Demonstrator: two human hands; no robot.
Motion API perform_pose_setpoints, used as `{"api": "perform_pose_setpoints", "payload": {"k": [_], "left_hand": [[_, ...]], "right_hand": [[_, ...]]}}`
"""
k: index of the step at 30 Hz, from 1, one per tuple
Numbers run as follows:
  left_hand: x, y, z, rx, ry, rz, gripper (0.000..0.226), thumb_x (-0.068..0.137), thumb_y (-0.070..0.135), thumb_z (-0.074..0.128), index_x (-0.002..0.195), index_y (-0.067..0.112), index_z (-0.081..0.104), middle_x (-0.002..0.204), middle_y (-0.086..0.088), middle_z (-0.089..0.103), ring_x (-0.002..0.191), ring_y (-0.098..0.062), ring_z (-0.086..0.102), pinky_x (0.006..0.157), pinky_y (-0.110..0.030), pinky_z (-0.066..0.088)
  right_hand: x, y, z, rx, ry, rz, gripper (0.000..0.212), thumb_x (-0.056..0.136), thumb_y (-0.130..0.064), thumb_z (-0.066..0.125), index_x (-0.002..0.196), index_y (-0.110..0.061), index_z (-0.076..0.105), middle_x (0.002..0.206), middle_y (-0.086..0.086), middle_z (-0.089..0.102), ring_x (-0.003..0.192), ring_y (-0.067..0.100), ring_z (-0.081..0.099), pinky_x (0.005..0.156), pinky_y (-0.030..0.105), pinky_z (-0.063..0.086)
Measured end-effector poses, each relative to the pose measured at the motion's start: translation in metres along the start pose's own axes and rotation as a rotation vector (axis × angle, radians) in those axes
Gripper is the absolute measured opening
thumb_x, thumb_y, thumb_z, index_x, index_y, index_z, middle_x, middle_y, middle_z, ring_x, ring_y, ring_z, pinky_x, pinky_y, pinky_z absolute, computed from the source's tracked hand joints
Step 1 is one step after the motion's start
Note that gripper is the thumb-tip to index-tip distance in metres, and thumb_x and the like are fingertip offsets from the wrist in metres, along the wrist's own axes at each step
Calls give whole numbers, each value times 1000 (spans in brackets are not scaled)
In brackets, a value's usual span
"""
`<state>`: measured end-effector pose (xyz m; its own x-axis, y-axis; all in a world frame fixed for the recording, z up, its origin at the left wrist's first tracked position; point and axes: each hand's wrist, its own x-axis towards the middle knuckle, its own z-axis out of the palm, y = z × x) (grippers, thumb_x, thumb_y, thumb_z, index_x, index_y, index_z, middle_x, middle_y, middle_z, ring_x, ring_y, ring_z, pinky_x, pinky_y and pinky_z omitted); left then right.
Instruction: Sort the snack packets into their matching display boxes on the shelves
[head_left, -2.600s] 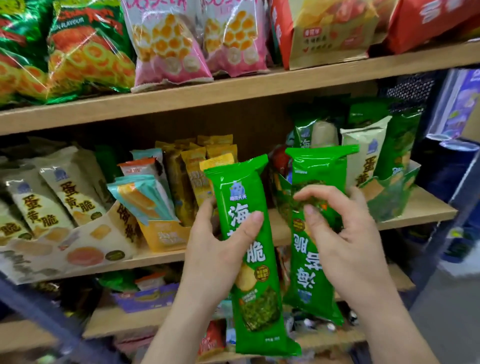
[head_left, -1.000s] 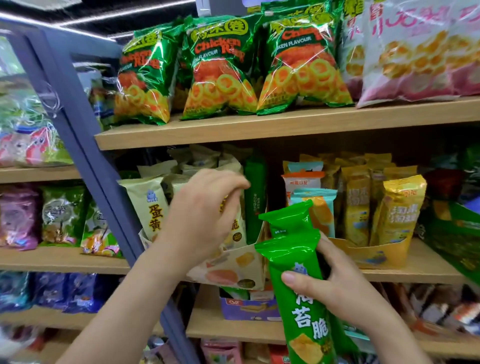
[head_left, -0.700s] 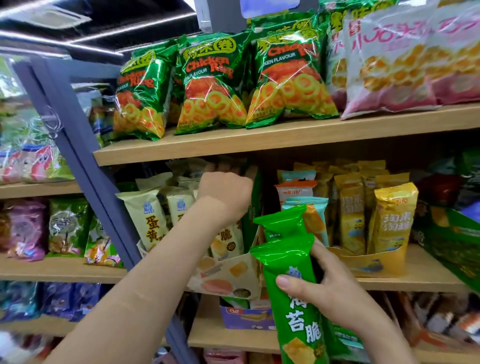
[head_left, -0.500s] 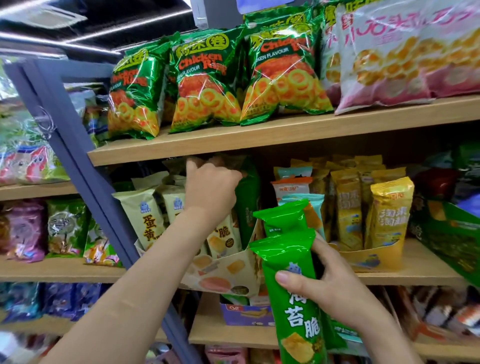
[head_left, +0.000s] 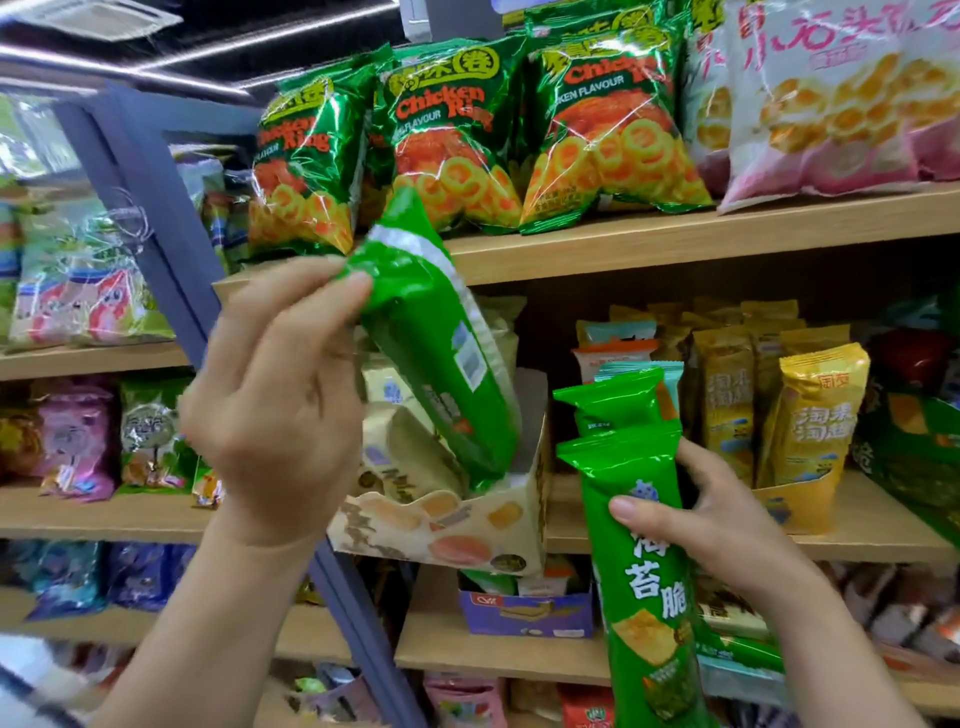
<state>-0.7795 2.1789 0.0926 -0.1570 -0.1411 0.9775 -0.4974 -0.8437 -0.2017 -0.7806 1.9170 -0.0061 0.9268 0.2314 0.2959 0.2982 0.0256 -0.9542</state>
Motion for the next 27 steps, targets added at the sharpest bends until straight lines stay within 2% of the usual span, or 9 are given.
{"api": "perform_pose_setpoints", "payload": {"k": [3, 5, 7, 11, 13, 16, 20, 23, 27], "left_hand": [[11, -13, -10, -120, 58, -180, 18, 100, 0, 49, 105, 4, 65, 113, -10, 61, 104, -20, 63, 86, -44, 55], [19, -17, -18, -147, 48, -278, 14, 102, 3, 42, 110, 5, 54, 113, -11, 58, 110, -5, 58, 96, -24, 48], [24, -19, -28, -132, 30, -374, 13, 102, 11, 41, 109, 4, 48, 112, -4, 58, 107, 8, 56, 90, -5, 40], [13, -25, -60, -84, 3, -741, 55, 86, 77, 36, 110, 31, 54, 118, 23, 58, 104, 17, 55, 91, -9, 43], [7, -17, -76, -90, -183, -602, 49, 93, 69, 35, 115, 31, 57, 125, 25, 56, 110, 10, 56, 96, -12, 43], [-19, 5, -80, -115, -452, -247, 21, 98, 23, 49, 106, 15, 66, 96, 12, 67, 81, -4, 63, 68, -12, 45], [-84, 10, -62, -22, -778, -122, 18, 93, 21, 44, 108, 19, 54, 81, 1, 69, 55, -18, 62, 40, -31, 45], [-106, 3, -48, -29, -807, -73, 23, 92, 19, 47, 114, 18, 54, 99, -4, 73, 57, -25, 66, 38, -31, 47], [-120, -7, -31, -73, -747, -91, 26, 93, 17, 47, 119, 16, 53, 112, -5, 71, 61, -26, 67, 41, -33, 50]], "right_hand": [[1, 2, -1, 22, -10, 33, 58, 38, -51, 89, 93, -45, 71, 101, -4, 76, 89, 17, 74, 68, 25, 58], [1, 3, -3, 38, 11, 71, 84, 25, -62, 92, 102, -38, 68, 101, -1, 76, 89, 22, 75, 66, 28, 60], [-1, 2, -3, 22, 27, 97, 96, 19, -65, 91, 107, -34, 64, 100, -2, 77, 87, 22, 75, 63, 26, 59], [-1, -4, -1, -9, 3, 91, 78, 32, -46, 85, 106, -30, 64, 96, -5, 77, 83, 19, 75, 59, 20, 57], [-2, -4, 1, -36, -2, 93, 82, 33, -46, 86, 109, -27, 64, 96, -3, 77, 84, 19, 75, 60, 21, 57], [-5, -4, 7, -51, -16, 76, 82, 29, -48, 90, 105, -27, 67, 96, 0, 77, 84, 20, 75, 62, 23, 58], [-12, -1, 18, -95, -63, 47, 66, 37, -47, 85, 101, -35, 68, 98, -13, 75, 86, 7, 73, 66, 15, 54], [-15, 5, 31, -156, -109, 82, 66, 46, -49, 81, 108, -33, 66, 104, -17, 73, 94, 2, 70, 72, 13, 51], [-14, 21, 45, -137, -119, 92, 57, 53, -50, 83, 108, -46, 68, 114, -13, 71, 105, 6, 68, 85, 25, 52]]}}
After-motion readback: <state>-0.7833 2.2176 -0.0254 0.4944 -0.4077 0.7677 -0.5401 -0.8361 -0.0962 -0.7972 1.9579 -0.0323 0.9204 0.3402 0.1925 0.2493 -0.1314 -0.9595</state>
